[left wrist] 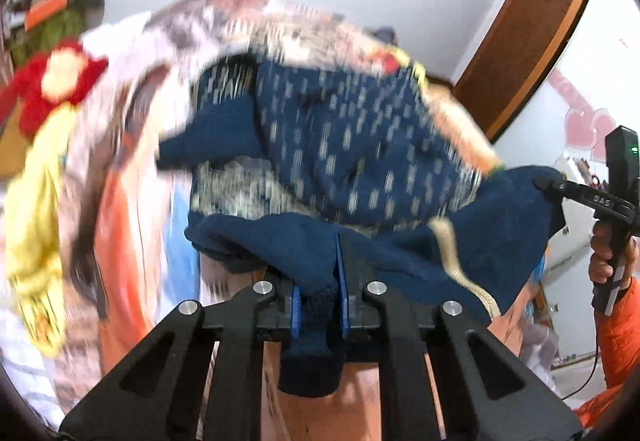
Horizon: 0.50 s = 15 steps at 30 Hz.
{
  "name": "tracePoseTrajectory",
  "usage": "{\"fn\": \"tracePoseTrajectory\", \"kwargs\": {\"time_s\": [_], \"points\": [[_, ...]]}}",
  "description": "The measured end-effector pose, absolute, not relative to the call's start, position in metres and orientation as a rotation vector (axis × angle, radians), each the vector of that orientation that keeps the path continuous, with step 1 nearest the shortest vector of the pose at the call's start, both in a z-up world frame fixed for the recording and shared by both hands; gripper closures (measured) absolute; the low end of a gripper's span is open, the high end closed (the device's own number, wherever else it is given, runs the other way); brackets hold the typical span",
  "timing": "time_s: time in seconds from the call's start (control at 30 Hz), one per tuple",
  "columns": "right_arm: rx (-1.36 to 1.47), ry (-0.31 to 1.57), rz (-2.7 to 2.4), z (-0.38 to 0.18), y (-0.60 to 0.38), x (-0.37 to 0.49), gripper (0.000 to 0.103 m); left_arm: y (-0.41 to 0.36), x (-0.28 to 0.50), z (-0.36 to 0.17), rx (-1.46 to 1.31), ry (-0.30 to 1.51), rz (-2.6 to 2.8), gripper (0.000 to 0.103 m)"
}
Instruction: Fold large clothes
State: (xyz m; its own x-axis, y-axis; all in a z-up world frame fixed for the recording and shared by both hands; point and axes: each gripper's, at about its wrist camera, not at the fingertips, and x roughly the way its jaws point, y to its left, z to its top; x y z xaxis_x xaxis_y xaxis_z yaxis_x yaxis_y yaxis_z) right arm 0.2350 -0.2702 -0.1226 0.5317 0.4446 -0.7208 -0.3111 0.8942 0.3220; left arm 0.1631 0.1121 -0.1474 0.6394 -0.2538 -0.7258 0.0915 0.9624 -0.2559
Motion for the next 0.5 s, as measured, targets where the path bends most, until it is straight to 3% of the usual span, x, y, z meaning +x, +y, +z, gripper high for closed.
{"fn": "tracePoseTrajectory", "kwargs": {"time_s": [0.2,0.5], "points": [[0.158,0.818,0.457,-0.086,-0.260,0.293,0.089,0.129,0.206,-0.095,-0.203,0.686,-0.177,0.090],[0.187,0.766,0.450,-0.057,-0.235,0.393,0.089,0.158,0.296,-0.081,-0.230,0.598,-0.060,0.090]]}}
